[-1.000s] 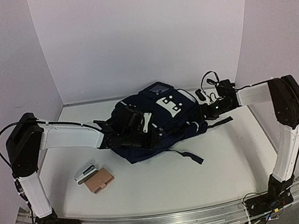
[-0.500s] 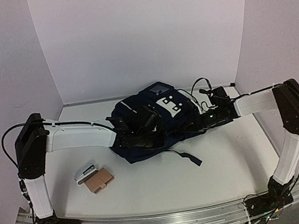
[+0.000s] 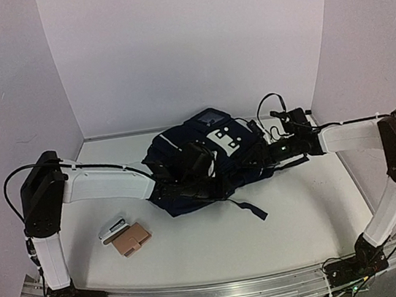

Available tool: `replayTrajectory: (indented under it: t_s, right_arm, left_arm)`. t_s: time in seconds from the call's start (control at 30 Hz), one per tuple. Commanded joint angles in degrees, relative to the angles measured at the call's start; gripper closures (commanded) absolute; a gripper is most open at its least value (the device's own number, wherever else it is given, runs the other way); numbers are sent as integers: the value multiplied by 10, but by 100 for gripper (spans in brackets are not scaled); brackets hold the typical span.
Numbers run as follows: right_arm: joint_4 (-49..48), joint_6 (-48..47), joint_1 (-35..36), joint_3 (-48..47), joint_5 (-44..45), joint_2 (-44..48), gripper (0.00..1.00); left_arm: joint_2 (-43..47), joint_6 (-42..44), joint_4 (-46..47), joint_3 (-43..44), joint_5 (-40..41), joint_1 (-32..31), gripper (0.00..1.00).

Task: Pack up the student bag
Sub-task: Zip the student bag at the center of the board.

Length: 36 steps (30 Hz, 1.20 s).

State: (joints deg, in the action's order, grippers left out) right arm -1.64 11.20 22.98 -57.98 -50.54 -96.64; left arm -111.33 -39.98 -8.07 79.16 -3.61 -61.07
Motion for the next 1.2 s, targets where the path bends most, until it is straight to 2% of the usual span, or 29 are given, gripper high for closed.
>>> replayTrajectory:
  t_s: [0.0,0.1,0.3,0.4,0.6,0.9,1.1,1.17]
  right_arm:
    - [11,-8,22,11,19,36,34]
    - [15,-22,40,23,49,46,35]
    - [13,-53,95,32,156,53,41]
    - [7,-60,109,33,173,42,41]
    - [-58,-54,152,34,197,5,46]
    - [-106,-44,190,4,251,-67,53]
    - [-127,-32,192,3,291,-74,65]
    - [-130,-26,192,4,294,-66,66]
  left_arm:
    - [44,99,-22,35,-88,-3,61]
    - [102,97,-5,-9,-69,5,48]
    - [222,54,-12,-103,7,72,39]
    - [264,45,-16,-136,30,95,34]
    - [296,51,-15,-164,68,105,33]
    - [294,53,-32,-167,82,108,32]
    - [286,28,-35,-179,92,114,32]
    - [280,20,-21,-190,84,115,32]
